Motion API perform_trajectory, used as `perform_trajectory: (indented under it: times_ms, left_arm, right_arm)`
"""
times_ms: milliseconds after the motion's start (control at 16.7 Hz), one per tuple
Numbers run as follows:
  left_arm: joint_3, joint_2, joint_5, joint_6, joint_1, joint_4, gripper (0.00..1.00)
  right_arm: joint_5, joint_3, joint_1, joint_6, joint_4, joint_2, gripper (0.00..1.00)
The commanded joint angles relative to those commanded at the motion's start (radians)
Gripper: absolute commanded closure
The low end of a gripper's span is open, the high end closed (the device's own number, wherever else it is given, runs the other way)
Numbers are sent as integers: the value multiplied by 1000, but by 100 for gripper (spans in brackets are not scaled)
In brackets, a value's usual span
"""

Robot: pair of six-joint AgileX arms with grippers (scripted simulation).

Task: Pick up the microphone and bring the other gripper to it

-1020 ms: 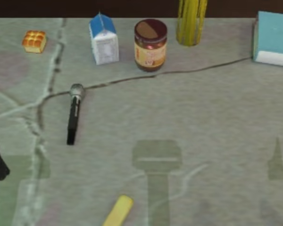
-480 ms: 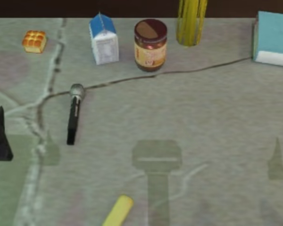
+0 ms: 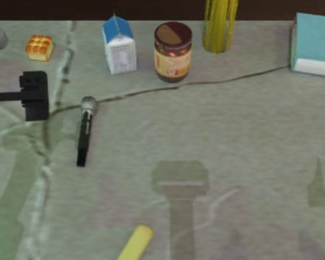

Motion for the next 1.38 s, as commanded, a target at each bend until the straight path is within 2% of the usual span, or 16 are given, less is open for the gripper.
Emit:
perform_trajectory:
  times_ms: [360, 660, 1080, 1380]
  left_arm:
    - [407, 554, 8, -63, -66, -265, 0]
    - [584, 793, 16, -90, -99, -384, 0]
    - [596, 815, 17, -92, -98, -390, 0]
    - [527, 897, 17, -96, -106, -236, 0]
  right_arm:
    - [0, 0, 0, 0, 0, 0, 0]
    - [0, 0, 0, 0, 0, 0, 0]
    - [0, 0, 0, 0, 0, 0, 0]
    - [0, 0, 0, 0, 0, 0, 0]
